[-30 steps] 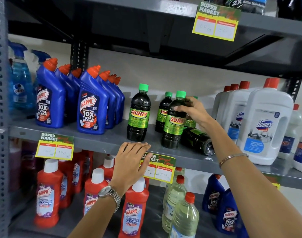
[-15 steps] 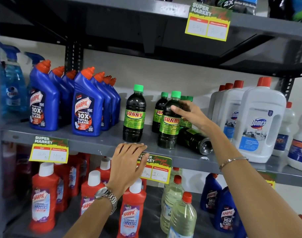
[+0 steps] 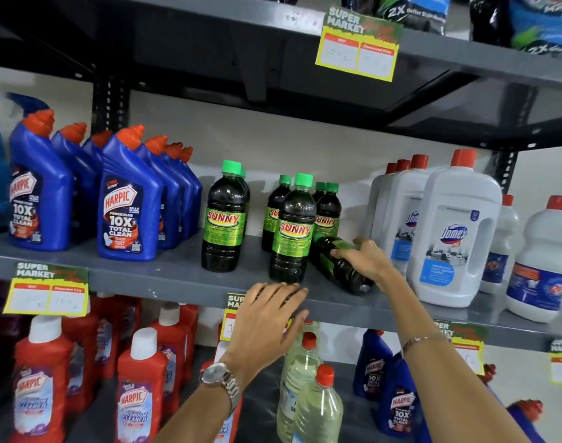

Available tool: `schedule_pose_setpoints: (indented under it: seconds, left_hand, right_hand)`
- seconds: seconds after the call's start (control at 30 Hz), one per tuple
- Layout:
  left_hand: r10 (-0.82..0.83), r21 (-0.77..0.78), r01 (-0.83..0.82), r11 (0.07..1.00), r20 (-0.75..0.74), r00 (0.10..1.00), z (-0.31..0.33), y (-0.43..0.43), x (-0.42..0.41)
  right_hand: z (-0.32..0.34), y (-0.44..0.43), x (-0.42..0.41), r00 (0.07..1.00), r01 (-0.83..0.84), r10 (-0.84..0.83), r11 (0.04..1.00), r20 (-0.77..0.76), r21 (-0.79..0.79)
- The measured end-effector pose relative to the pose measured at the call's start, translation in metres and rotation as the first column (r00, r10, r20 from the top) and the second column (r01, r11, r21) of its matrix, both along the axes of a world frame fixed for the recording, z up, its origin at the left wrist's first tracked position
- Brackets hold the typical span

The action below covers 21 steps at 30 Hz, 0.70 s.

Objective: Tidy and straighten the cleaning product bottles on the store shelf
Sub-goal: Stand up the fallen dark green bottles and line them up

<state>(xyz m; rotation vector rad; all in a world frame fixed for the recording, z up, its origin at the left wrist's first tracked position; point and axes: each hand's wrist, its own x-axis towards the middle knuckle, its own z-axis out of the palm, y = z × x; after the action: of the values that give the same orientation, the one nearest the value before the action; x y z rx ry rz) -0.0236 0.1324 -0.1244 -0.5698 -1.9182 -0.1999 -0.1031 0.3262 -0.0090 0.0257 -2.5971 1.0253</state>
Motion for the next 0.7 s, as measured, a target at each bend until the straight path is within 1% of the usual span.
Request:
schedule_pose_setpoints:
  seconds: [0.07, 0.13, 0.2, 0.27, 0.33, 0.5, 0.57, 0.7]
  left_hand:
    - [0.006, 0.005, -0.006, 1.000, -0.018, 1.000, -0.001, 0.000, -0.002]
    - [0.018, 0.013, -0.017, 1.000, -0.035, 0.999, -0.002, 0.001, -0.004]
    - [0.022, 0.020, -0.021, 1.000, -0.053, 0.998, -0.003, 0.002, -0.005]
    - [0.025, 0.020, -0.024, 1.000, -0.065, 0.998, -0.003, 0.002, -0.005]
    - [0.024, 0.016, -0.023, 1.000, -0.061, 0.998, -0.003, 0.003, -0.006]
    - [0.020, 0.035, -0.017, 0.999, -0.061, 0.998, -0.004, 0.004, -0.005]
    - [0.016, 0.038, -0.014, 0.999, -0.064, 0.998, -0.003, 0.004, -0.004]
    - [0.023, 0.036, -0.022, 0.999, -0.049, 0.999, -0.002, 0.004, -0.002]
  right_hand:
    - [-0.008, 0.002, 0.005, 0.988, -0.004, -0.004, 0.998, -0.153, -0.055]
    - [-0.019, -0.001, 0.012, 0.957, -0.037, -0.007, 0.989, -0.291, -0.143]
    - [-0.026, -0.003, 0.018, 0.930, -0.103, 0.007, 0.965, -0.367, -0.242]
    - [-0.027, -0.003, 0.020, 0.926, -0.135, 0.023, 0.952, -0.377, -0.274]
    - [-0.027, -0.001, 0.021, 0.930, -0.144, 0.039, 0.954, -0.365, -0.264]
    - [-0.029, 0.000, 0.023, 0.914, -0.194, 0.080, 0.947, -0.397, -0.256]
    - [-0.029, -0.001, 0.024, 0.911, -0.213, 0.082, 0.933, -0.404, -0.290]
    - [-0.029, 0.001, 0.028, 0.910, -0.214, 0.027, 0.886, -0.414, -0.411]
